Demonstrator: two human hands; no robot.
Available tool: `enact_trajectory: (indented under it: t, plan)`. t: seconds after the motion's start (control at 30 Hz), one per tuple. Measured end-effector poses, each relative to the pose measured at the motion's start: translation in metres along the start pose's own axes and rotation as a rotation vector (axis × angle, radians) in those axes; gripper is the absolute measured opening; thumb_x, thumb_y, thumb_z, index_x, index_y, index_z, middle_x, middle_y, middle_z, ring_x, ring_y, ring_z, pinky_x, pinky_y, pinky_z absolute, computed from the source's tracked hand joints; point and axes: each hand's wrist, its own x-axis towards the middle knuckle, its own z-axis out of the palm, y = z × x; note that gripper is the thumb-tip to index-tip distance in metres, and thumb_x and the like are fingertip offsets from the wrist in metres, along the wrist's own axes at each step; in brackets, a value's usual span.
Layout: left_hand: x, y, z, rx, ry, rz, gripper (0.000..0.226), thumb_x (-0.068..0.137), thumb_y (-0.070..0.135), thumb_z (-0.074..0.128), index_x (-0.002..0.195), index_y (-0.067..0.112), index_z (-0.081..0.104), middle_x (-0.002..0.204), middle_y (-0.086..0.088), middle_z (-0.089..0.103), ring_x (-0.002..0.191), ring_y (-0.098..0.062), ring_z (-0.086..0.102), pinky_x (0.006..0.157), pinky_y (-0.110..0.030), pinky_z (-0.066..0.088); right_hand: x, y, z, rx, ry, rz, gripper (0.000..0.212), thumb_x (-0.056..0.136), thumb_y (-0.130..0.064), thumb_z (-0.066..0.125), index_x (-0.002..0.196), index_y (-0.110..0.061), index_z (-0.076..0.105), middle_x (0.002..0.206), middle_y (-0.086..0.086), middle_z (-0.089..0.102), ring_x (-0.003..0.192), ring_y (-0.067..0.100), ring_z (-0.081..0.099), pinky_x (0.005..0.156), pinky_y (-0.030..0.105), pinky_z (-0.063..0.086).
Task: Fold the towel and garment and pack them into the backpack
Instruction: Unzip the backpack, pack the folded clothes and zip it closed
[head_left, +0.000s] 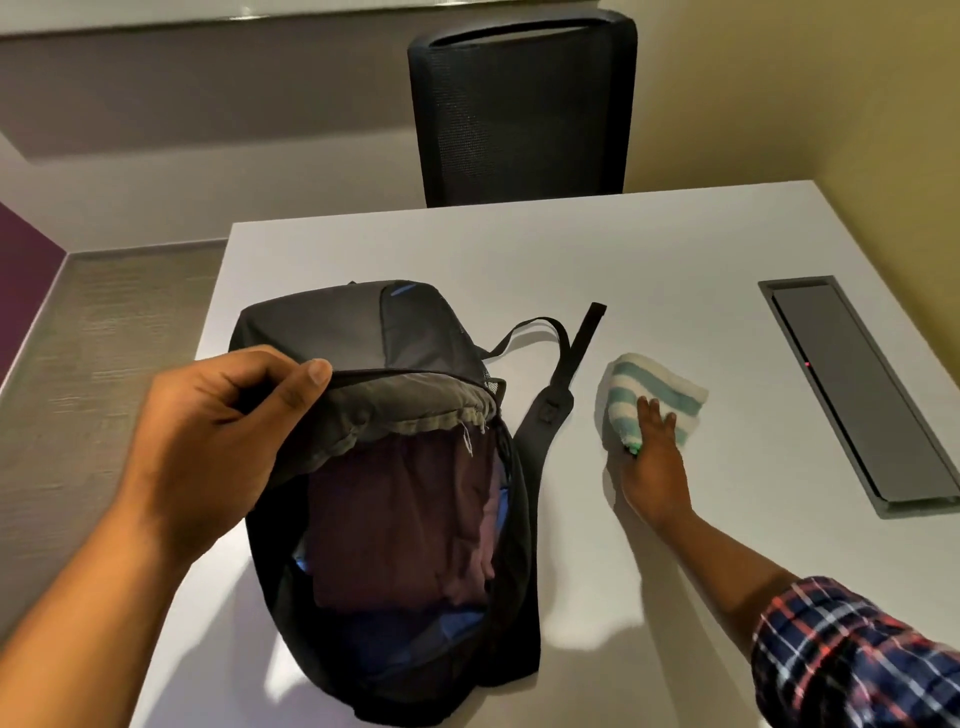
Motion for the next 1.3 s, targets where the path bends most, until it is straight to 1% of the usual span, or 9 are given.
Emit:
enact_trajectory:
  t: [0.37, 0.43, 0.5, 0.6, 0.77, 0.9, 1.0, 1.1, 1.3]
  plan:
    - [0.023, 0.005, -0.002, 0.020, 0.000, -0.023, 0.034, 0.093, 0.027, 0.061, 0.068, 0.006, 0.067, 0.062, -0.011, 0.064, 0.060, -0.027, 0.059, 0.057, -0.036, 0.051, -0.169, -0.089, 0.007, 0.151, -0.065, -0.342, 0.072, 0.090, -0.038, 0.039, 0.152, -0.047, 0.002, 0.164, -0.014, 0.004, 0.150, 0.004, 0.000, 0.114, 0.021, 0.022]
    - [0.023, 0.007, -0.003, 0.028, -0.013, 0.000, 0.034, 0.093, 0.029, 0.061, 0.068, 0.007, 0.068, 0.062, -0.014, 0.064, 0.060, -0.030, 0.060, 0.056, -0.038, 0.051, -0.188, -0.100, 0.023, 0.240, -0.167, -0.317, 0.083, 0.087, -0.033, 0.056, 0.149, -0.055, 0.005, 0.162, -0.024, 0.004, 0.150, 0.009, 0.010, 0.116, 0.021, 0.025]
    - [0.021, 0.008, -0.006, 0.028, -0.048, 0.045, 0.035, 0.093, 0.028, 0.061, 0.069, 0.003, 0.067, 0.063, -0.020, 0.062, 0.059, -0.034, 0.057, 0.053, -0.038, 0.047, -0.197, -0.109, 0.041, 0.099, -0.158, -0.383, 0.109, 0.076, -0.017, 0.080, 0.151, -0.050, 0.009, 0.162, -0.023, 0.003, 0.146, 0.015, 0.020, 0.106, 0.022, 0.036]
    - [0.012, 0.005, -0.011, -0.021, -0.117, 0.063, 0.036, 0.094, 0.024, 0.061, 0.069, -0.001, 0.064, 0.062, -0.026, 0.058, 0.056, -0.035, 0.051, 0.051, -0.035, 0.042, -0.187, -0.130, 0.073, -0.168, -0.159, -0.641, 0.094, 0.072, -0.013, 0.077, 0.152, -0.028, 0.031, 0.161, -0.005, 0.025, 0.151, 0.020, 0.008, 0.098, 0.035, 0.046]
    - [-0.008, -0.009, -0.020, -0.041, -0.154, 0.004, 0.035, 0.092, 0.022, 0.063, 0.064, 0.003, 0.059, 0.058, -0.023, 0.048, 0.051, -0.015, 0.042, 0.051, -0.025, 0.039, -0.156, -0.143, 0.120, -0.588, -0.508, -0.602, 0.077, 0.092, -0.043, 0.028, 0.148, -0.035, -0.025, 0.163, -0.004, -0.016, 0.145, 0.030, -0.029, 0.116, 0.058, 0.023]
    - [-0.015, -0.019, -0.027, -0.044, -0.166, -0.028, 0.034, 0.091, 0.026, 0.064, 0.060, 0.013, 0.058, 0.055, -0.015, 0.044, 0.051, -0.014, 0.041, 0.051, -0.022, 0.038, -0.173, -0.161, 0.111, -0.502, -0.340, -0.621, 0.099, 0.078, -0.082, 0.038, 0.157, -0.027, 0.012, 0.164, -0.002, 0.010, 0.151, 0.028, -0.005, 0.120, 0.055, 0.001]
    - [-0.019, -0.023, -0.027, -0.056, -0.169, -0.010, 0.033, 0.091, 0.024, 0.064, 0.062, 0.009, 0.062, 0.056, -0.015, 0.050, 0.052, -0.018, 0.044, 0.053, -0.024, 0.040, -0.171, -0.180, 0.104, -0.353, -0.204, -0.627, 0.085, 0.083, -0.074, 0.040, 0.151, -0.023, 0.035, 0.161, -0.003, 0.024, 0.152, 0.022, 0.007, 0.122, 0.045, 0.000]
    - [-0.024, -0.027, -0.026, -0.064, -0.195, 0.035, 0.031, 0.092, 0.023, 0.062, 0.066, 0.005, 0.065, 0.058, -0.006, 0.056, 0.057, -0.019, 0.052, 0.055, -0.021, 0.043, -0.162, -0.189, 0.114, -0.302, -0.237, -0.624, 0.070, 0.094, -0.057, 0.045, 0.155, -0.029, 0.023, 0.164, -0.004, 0.016, 0.152, 0.020, 0.001, 0.122, 0.039, -0.001]
    - [-0.033, -0.039, -0.028, 0.010, -0.215, 0.158, 0.024, 0.092, 0.023, 0.064, 0.070, 0.014, 0.069, 0.065, 0.011, 0.060, 0.063, -0.011, 0.060, 0.060, -0.015, 0.046, -0.161, -0.165, 0.148, -0.471, -0.374, -0.543, 0.096, 0.087, -0.070, 0.043, 0.153, -0.034, -0.016, 0.165, -0.003, -0.007, 0.151, 0.023, -0.013, 0.122, 0.041, -0.006]
